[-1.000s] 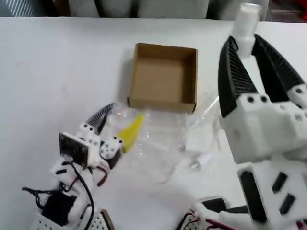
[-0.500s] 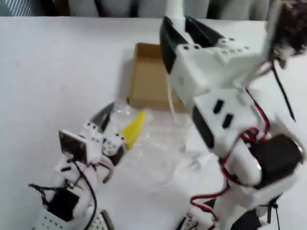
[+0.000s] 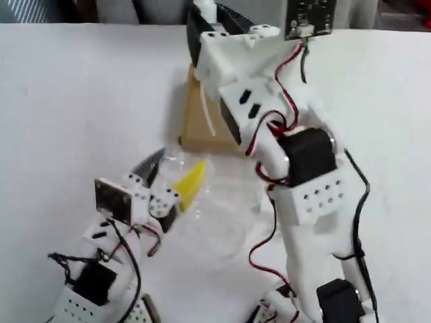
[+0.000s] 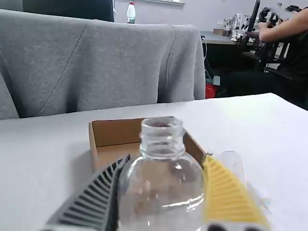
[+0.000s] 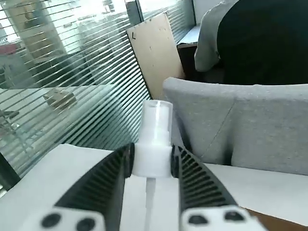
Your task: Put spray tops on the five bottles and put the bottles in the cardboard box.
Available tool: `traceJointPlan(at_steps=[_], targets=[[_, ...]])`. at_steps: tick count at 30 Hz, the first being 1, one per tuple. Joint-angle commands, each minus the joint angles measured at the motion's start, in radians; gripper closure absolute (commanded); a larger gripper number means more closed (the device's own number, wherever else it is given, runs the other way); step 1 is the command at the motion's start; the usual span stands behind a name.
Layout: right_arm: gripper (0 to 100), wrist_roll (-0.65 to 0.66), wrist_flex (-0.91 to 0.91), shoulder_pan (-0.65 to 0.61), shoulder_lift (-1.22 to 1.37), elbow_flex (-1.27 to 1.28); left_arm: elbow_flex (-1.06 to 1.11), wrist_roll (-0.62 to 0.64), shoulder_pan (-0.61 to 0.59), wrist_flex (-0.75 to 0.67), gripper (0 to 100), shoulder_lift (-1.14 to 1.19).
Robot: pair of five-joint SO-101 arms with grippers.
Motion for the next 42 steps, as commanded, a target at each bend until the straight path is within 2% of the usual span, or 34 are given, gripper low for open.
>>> traceJointPlan(at_steps=[1,9,16,24,31,42], targets=[[98.2,-0.005,-0.108,-0.008,-0.027,0.063,-0.005,0.008,0.004,-0.025,98,-0.008],[98.2,-0.005,-0.237,-0.068,-0.045,0.192,0.029,0.008,0.004,-0.031,98,-0.008],[98.2,-0.057,-0.312,-0.116,-0.291,0.430,0.038,0.006,0.004,-0.031,98,-0.008],[97.8,-0.031,-0.725,-0.140,-0.461,0.809,0.041,0.006,0.008,-0.031,98,-0.008],[98.1,-0.054,-1.024,-0.140,-0.499,1.010,0.043,0.006,0.005,-0.029,98,-0.008],[98.1,-0.061,-1.055,-0.139,-0.499,1.060,0.043,0.006,0.004,-0.029,98,-0.008]])
